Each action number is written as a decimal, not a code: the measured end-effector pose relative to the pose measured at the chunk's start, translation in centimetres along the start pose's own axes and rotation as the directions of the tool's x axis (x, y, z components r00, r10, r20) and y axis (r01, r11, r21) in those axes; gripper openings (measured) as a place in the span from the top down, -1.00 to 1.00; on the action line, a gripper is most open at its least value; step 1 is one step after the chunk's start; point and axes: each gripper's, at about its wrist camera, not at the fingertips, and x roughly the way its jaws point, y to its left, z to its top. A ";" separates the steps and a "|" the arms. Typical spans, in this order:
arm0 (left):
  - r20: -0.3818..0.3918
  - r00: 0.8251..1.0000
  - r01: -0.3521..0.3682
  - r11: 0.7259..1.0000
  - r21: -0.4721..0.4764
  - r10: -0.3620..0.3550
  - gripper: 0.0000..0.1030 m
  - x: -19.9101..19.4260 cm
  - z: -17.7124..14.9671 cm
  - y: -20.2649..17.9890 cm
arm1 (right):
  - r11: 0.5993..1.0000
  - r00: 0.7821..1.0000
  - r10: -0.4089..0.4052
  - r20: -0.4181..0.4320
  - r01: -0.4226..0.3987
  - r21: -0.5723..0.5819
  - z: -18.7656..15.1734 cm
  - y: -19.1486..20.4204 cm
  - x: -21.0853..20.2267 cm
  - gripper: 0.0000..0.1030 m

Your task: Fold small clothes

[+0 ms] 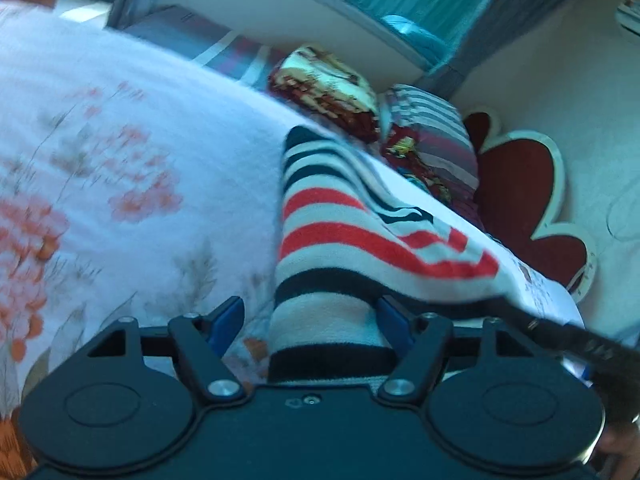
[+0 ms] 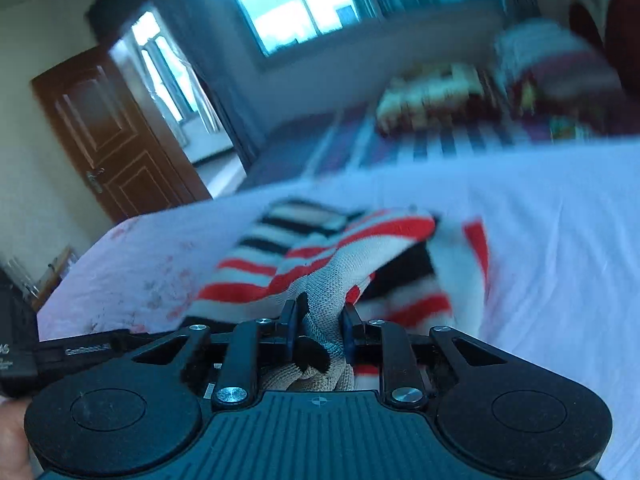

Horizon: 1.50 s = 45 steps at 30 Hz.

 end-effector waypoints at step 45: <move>-0.062 0.992 -0.091 0.955 0.283 0.113 -0.52 4.2 0.7 -6.6 | 0.983 0.995 -0.095 0.038 0.088 0.163 -1.6 -8.6 2.3 0.24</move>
